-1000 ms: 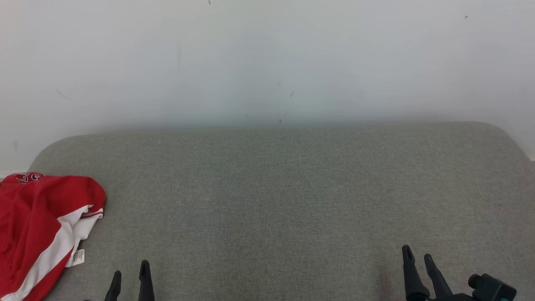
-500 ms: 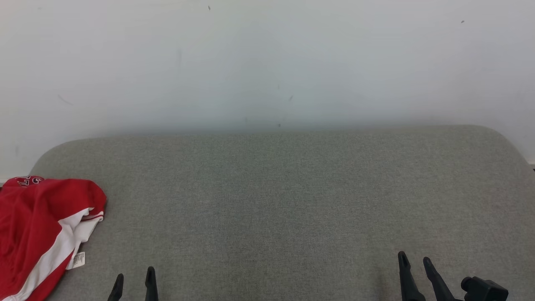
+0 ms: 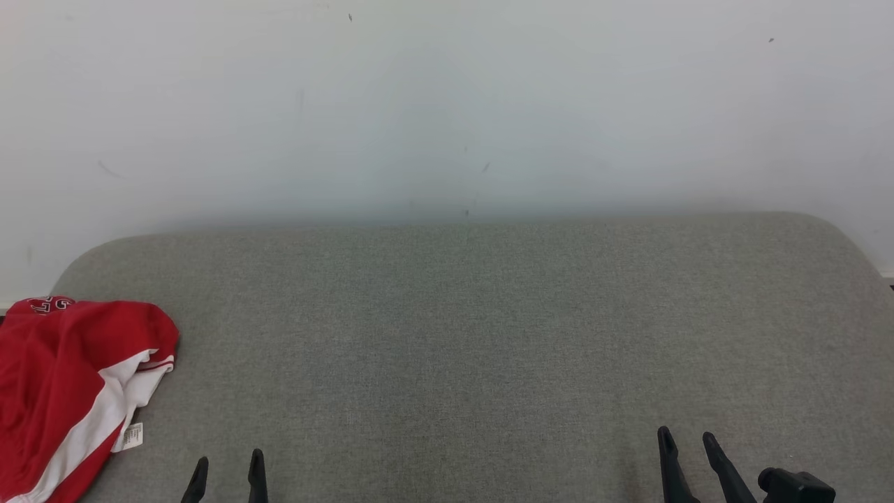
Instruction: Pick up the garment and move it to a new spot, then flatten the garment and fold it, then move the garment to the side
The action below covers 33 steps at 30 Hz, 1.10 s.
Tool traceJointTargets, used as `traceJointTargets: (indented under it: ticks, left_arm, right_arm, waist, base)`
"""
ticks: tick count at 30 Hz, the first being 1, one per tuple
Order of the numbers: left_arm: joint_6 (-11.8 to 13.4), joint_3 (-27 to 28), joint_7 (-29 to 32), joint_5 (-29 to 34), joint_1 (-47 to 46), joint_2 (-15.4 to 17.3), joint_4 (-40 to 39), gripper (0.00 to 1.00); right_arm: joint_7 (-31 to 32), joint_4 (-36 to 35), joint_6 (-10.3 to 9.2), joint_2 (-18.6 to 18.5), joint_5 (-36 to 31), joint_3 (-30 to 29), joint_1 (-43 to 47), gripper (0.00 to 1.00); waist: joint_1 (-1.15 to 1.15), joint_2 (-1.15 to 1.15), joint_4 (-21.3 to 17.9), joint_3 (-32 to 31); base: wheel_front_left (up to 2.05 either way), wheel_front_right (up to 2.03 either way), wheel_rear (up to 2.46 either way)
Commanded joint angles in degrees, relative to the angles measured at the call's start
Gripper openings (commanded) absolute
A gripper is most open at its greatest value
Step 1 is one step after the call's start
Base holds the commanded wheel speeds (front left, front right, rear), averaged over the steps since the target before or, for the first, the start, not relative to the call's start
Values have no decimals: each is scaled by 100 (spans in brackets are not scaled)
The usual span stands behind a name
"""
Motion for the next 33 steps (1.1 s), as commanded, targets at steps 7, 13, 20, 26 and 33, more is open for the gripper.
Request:
traceJointTargets:
  ticks: [7,13,20,26,33]
  left_arm:
    - [-18,52,-124,345,67,10,53,100]
    - [-11,113,-171,398,93,1,109,100]
    - [-14,113,-239,530,104,-6,177,100]
    - [9,72,-276,544,86,-8,248,100]
    - [45,43,-276,449,45,-8,297,100]
  right_arm:
    - [-133,19,-10,14,-439,47,57,100]
    - [-168,32,-11,25,-643,58,74,100]
    - [-195,48,-11,37,-988,41,99,100]
    - [-216,52,-12,48,-1177,4,118,100]
    - [-190,22,-12,67,-1163,-27,140,100]
  waist:
    - [0,0,-1,-53]
    - [0,0,0,-90]
    - [0,0,-9,-139]
    - [0,0,-17,-168]
    - [0,0,-17,-174]
  base:
    - [0,0,0]
    - [0,0,0]
    - [0,0,0]
    - [0,0,0]
    - [0,0,0]
